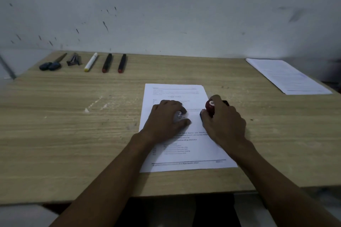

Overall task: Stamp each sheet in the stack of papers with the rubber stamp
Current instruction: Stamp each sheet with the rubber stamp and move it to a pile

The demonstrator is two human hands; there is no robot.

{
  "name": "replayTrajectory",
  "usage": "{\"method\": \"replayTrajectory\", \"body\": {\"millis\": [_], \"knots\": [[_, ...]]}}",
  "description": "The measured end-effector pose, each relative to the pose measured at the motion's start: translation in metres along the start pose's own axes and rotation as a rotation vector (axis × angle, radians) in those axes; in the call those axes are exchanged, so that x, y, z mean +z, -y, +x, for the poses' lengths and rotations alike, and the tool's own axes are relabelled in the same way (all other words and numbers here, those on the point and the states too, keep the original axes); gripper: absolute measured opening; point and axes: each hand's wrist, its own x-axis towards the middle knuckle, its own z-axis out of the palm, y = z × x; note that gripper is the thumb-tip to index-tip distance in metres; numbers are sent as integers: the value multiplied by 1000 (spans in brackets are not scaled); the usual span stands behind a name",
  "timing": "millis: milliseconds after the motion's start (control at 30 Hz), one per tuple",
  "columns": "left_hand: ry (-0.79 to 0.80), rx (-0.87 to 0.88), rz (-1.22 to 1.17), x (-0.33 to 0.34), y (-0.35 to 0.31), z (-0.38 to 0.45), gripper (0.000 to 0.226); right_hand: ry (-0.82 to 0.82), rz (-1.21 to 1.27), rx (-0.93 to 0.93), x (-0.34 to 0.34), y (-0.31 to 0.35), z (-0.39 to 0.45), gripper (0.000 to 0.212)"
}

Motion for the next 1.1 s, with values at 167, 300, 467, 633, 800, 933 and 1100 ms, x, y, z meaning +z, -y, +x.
{"method": "replayTrajectory", "body": {"millis": [167,300,467,633,800,933,1100], "knots": [[9,1,1,0,1,1,41,-31,-33,-24,3,1,-5,28],[10,-14,-6,1,2,0,40,-35,-44,-37,5,-1,-5,28],[19,-21,-4,0,2,-1,45,-37,-54,-40,8,-1,-6,30],[26,-19,8,-2,-1,-2,47,-38,-63,-42,6,-1,-6,28],[38,-27,7,-3,-3,-3,47,-32,-59,-24,5,-1,-4,30],[55,-51,16,-4,-4,-3,48,-30,-42,-33,3,0,-4,30],[72,-61,20,-5,-4,0,35,39,106,-53,-8,-8,5,23]]}}
